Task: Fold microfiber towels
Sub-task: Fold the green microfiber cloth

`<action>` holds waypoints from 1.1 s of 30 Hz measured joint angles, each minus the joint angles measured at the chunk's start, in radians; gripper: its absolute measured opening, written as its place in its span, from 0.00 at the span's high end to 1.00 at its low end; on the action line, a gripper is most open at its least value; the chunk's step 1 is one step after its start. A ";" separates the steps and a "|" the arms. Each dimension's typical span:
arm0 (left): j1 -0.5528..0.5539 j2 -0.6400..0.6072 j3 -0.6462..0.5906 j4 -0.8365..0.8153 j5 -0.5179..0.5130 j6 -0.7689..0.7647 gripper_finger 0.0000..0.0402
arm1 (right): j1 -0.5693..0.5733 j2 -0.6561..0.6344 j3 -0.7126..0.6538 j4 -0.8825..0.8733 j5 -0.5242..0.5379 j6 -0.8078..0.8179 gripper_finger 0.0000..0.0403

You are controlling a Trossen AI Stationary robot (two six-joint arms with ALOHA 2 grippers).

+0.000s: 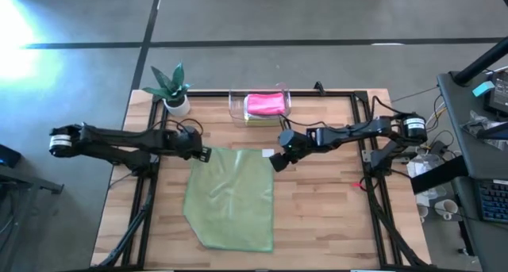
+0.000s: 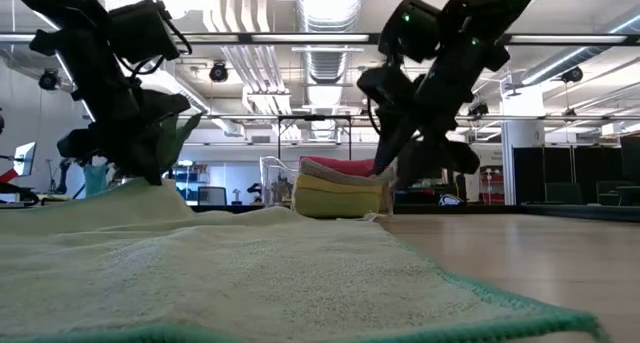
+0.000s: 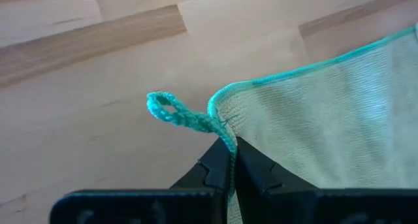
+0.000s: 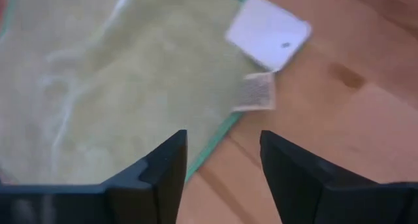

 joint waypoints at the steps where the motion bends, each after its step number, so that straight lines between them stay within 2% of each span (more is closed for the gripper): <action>1: 0.000 -0.004 0.001 0.001 -0.002 0.001 1.00 | -0.004 0.007 -0.005 0.002 0.009 0.025 0.54; 12: 0.000 -0.012 0.000 -0.006 -0.001 0.027 1.00 | -0.023 0.146 -0.013 0.112 0.007 0.123 0.51; 33: 0.000 -0.007 0.000 -0.005 0.025 0.049 1.00 | -0.080 0.290 0.006 0.348 -0.020 0.162 0.53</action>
